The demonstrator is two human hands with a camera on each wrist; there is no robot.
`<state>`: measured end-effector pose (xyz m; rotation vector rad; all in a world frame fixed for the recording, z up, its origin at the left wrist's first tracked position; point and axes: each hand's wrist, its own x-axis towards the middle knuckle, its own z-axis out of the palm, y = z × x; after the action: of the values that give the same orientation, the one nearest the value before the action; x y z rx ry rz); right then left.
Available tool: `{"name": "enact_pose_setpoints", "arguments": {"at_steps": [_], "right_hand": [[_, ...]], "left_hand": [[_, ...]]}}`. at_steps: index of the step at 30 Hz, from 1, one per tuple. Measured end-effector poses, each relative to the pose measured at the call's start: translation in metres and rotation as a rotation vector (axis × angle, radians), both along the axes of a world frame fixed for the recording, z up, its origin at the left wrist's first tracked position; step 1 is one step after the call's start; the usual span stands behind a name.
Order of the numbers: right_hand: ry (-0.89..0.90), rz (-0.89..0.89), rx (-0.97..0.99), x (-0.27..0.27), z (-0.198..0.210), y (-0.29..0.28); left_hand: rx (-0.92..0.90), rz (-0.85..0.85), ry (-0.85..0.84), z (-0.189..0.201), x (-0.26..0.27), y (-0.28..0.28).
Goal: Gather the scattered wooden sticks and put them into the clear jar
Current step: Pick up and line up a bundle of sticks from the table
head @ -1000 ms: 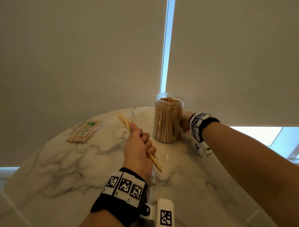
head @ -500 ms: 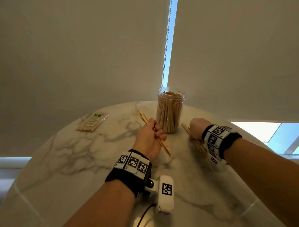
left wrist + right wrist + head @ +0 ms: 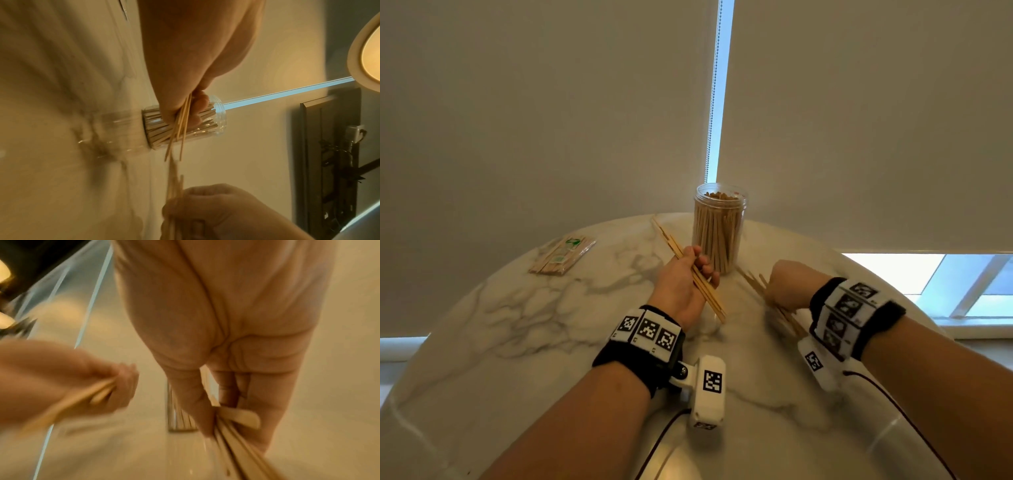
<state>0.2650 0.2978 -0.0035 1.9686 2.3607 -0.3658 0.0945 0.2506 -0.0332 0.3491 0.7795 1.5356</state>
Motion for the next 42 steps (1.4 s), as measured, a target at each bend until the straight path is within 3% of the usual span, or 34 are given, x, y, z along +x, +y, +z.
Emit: {"name": "enact_pose_setpoints", "arguments": {"at_steps": [5, 8, 13, 16, 19, 22, 25, 26, 30, 36, 40, 42], "right_hand": [[0.745, -0.044, -0.102, 0.004, 0.028, -0.004], [0.974, 0.089, -0.131, -0.017, 0.029, -0.016], [0.825, 0.194, 0.206, -0.050, 0.011, -0.019], [0.613, 0.284, 0.282, -0.056, 0.010, -0.020], [0.611, 0.338, 0.230, -0.053, 0.015, -0.021], [0.641, 0.259, 0.188, -0.039, 0.024, -0.026], [0.477, 0.162, -0.107, -0.032, 0.024, -0.032], [0.485, 0.131, -0.190, -0.032, 0.022, -0.032], [0.816, 0.109, -0.355, -0.037, 0.018, -0.035], [0.965, 0.220, -0.527, -0.031, 0.035, -0.043], [0.768, 0.352, -0.209, -0.033, 0.050, -0.050], [0.729, 0.365, -0.053, -0.037, 0.052, -0.052]], "left_hand": [[0.032, -0.018, 0.071, 0.001, 0.004, 0.000], [0.130, -0.116, 0.124, 0.004, 0.010, -0.001], [0.228, -0.082, 0.129, 0.006, 0.017, -0.002], [0.232, -0.032, 0.122, 0.003, 0.014, 0.000], [0.204, 0.146, 0.127, 0.004, 0.007, 0.004], [0.220, 0.380, 0.056, 0.008, -0.006, 0.008], [0.221, 0.456, -0.053, 0.014, -0.011, 0.008], [0.218, 0.457, -0.058, 0.016, -0.009, 0.007], [0.250, 0.428, 0.053, 0.021, 0.005, 0.002], [0.331, 0.277, 0.323, 0.041, 0.020, -0.013], [0.352, 0.147, 0.589, 0.060, 0.026, -0.018], [0.342, 0.063, 0.629, 0.068, 0.024, -0.015]]}}
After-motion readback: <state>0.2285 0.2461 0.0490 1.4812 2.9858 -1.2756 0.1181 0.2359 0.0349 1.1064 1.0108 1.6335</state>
